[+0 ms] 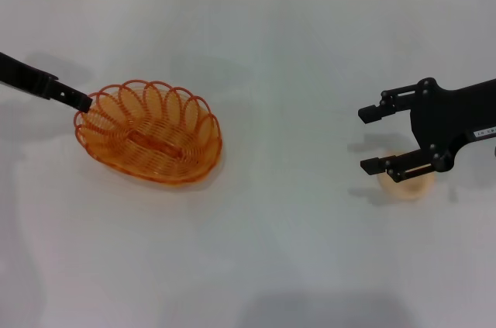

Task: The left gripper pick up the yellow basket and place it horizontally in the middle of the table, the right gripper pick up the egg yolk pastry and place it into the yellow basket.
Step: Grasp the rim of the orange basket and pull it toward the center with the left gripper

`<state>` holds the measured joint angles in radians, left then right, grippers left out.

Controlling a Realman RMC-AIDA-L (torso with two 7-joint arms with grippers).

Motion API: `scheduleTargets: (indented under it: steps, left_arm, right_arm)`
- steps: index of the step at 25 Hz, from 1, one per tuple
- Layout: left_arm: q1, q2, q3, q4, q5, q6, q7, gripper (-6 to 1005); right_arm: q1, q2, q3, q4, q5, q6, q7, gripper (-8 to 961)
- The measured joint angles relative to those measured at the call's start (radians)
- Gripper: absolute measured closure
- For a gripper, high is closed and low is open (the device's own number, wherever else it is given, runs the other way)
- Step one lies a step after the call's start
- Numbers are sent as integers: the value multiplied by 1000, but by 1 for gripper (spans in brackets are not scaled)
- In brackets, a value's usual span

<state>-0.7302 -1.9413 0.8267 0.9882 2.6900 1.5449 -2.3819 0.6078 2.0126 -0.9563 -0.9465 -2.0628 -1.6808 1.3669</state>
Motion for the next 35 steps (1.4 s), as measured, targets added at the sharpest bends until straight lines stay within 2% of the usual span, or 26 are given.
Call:
scheduleTargets:
  steps: [12, 15, 19, 25, 31, 35]
  left_arm:
    - [-31, -22, 2, -164, 15, -157, 44, 130]
    - [-31, -22, 2, -164, 15, -157, 44, 133]
    - [-33, -38, 11, -174, 15, -181, 56, 136]
    - [-38, -49, 22, -175, 23, -204, 57, 142]
    - [-37, -61, 37, -176, 38, -213, 54, 369]
    - [-39, -61, 37, -176, 39, -212, 54, 452]
  right_arm:
    - [4, 0, -13, 0, 15, 2, 0, 234]
    - [4, 0, -15, 0, 24, 8, 0, 235]
    - [6, 0, -15, 0, 24, 10, 0, 236]
    - [6, 0, -15, -1, 24, 12, 2, 237]
    - [1, 0, -15, -1, 27, 12, 3, 238]
    - [-4, 0, -14, -4, 27, 12, 5, 239]
